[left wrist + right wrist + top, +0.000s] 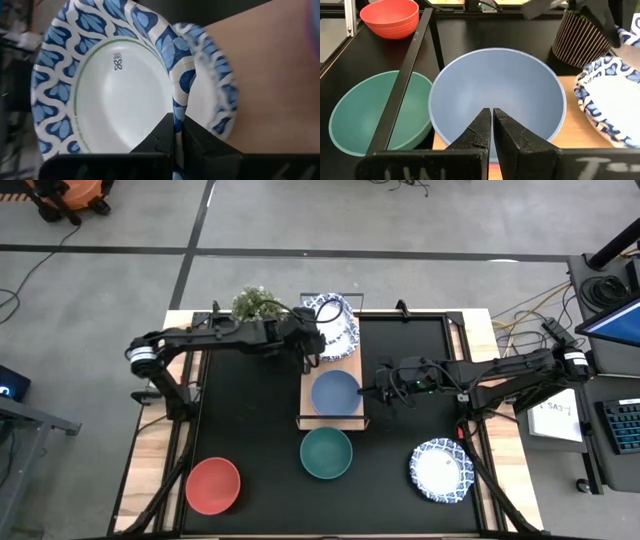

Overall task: Place and stack bowls onto a shelf
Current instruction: Stack the white paper bowl on top of the white paper bowl on the shelf

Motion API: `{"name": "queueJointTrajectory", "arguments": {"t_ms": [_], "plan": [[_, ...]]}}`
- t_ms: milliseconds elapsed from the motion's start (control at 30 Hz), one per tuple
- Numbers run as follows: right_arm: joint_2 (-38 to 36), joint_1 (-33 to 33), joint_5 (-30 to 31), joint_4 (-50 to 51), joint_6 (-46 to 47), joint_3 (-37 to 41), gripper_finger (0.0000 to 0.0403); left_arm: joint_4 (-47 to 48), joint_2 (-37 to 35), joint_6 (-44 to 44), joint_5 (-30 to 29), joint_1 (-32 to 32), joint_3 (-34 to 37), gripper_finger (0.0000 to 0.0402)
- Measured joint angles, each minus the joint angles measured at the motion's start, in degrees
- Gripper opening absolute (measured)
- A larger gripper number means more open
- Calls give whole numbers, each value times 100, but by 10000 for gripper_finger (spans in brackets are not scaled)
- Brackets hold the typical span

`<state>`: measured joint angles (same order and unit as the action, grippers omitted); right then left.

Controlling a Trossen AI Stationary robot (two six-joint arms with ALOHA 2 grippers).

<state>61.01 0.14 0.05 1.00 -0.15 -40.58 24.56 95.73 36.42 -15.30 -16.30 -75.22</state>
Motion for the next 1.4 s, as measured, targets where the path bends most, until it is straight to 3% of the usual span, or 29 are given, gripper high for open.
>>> {"name": "queueJointTrajectory", "arguments": {"t_ms": [400, 867, 1400], "plan": [[0, 0, 2, 19, 174, 22, 9, -128, 176, -113, 126, -11, -4, 7], [0, 0, 0, 21, 331, 22, 9, 28, 148, -217, 87, -11, -4, 133], [2, 0, 3, -324, 286, 22, 9, 803, -20, -278, 80, -24, -321, 225]]}}
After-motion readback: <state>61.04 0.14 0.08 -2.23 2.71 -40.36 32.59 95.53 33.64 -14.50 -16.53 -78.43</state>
